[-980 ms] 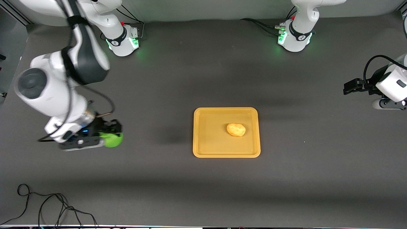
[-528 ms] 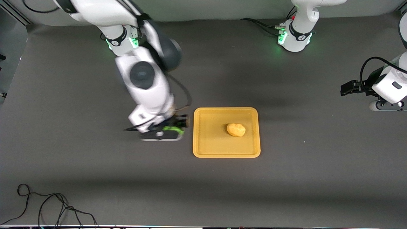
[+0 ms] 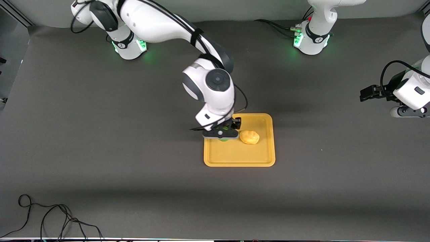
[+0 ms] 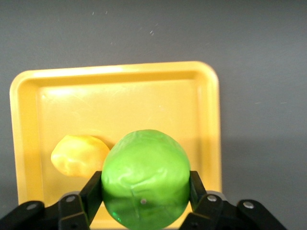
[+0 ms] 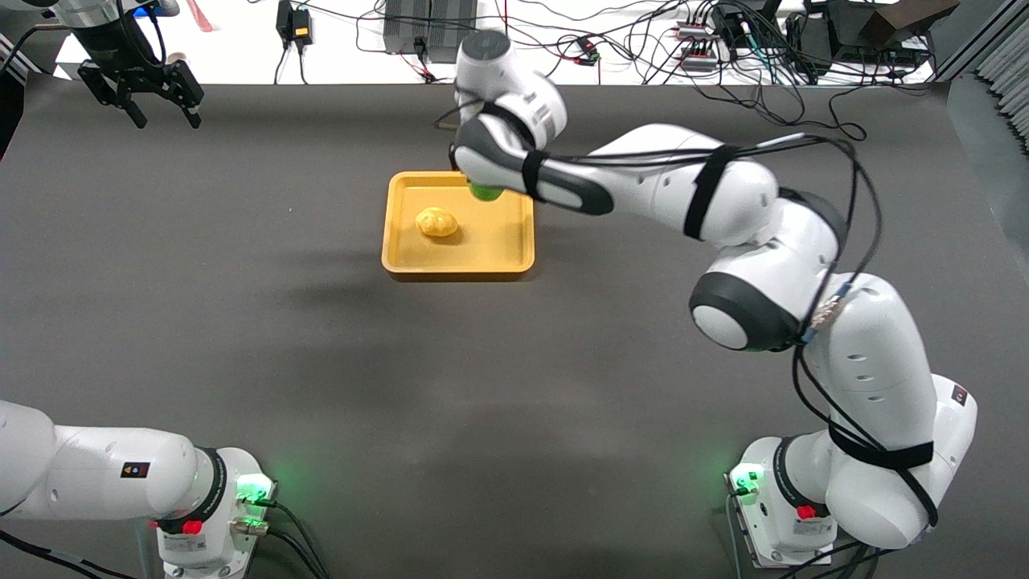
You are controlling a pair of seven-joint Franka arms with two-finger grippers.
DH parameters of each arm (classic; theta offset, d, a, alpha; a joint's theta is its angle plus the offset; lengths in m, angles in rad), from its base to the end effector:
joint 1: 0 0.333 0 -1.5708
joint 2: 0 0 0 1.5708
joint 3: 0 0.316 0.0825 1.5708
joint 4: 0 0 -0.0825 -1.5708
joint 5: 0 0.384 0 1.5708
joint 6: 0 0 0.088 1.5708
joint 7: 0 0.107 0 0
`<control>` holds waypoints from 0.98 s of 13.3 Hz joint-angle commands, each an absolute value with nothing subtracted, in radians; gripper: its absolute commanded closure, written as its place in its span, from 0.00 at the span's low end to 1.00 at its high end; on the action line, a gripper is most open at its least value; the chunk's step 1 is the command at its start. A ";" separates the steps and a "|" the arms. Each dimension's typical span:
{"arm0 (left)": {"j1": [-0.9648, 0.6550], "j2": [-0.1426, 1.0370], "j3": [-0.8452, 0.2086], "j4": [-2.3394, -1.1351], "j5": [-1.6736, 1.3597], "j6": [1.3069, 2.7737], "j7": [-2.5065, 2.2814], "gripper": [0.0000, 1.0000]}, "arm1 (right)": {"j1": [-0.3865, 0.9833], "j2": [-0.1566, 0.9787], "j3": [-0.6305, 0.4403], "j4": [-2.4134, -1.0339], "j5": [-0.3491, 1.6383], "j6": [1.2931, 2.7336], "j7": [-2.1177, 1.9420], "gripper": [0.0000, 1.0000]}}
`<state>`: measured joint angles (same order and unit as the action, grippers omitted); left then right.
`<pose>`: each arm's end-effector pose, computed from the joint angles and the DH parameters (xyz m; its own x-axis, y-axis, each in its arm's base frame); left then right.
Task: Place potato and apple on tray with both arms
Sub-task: 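Carry the apple with the right gripper over the tray beside the potato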
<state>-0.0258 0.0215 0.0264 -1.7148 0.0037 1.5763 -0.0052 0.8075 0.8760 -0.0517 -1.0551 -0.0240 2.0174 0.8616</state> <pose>0.5514 0.0006 0.5456 0.9872 0.0059 -0.1593 0.0051 -1.0000 -0.0051 0.5597 0.5446 0.3153 0.9917 -0.0769 0.1033 -0.0747 -0.9969 -0.0250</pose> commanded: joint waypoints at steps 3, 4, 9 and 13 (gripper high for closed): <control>-0.038 0.005 0.037 -1.726 0.015 1.583 -0.025 0.10 | 0.811 0.983 -0.060 -1.003 -0.037 2.075 0.891 0.51; -0.038 0.005 0.037 -1.726 0.015 1.583 -0.025 0.10 | 0.807 0.983 -0.060 -1.006 -0.037 2.075 0.885 0.51; -0.038 0.006 0.037 -1.727 0.015 1.586 -0.025 0.10 | 0.799 1.020 -0.061 -1.012 -0.040 2.075 0.884 0.50; -0.038 0.006 0.035 -1.727 0.015 1.586 -0.025 0.10 | 0.799 1.025 -0.061 -1.017 -0.035 2.075 0.885 0.50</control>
<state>-0.0257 0.0215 0.0280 -1.7158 0.0039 1.5772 -0.0056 0.7978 1.0093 -0.0592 -1.0473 -0.0243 2.0804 0.8654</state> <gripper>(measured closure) 0.093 0.251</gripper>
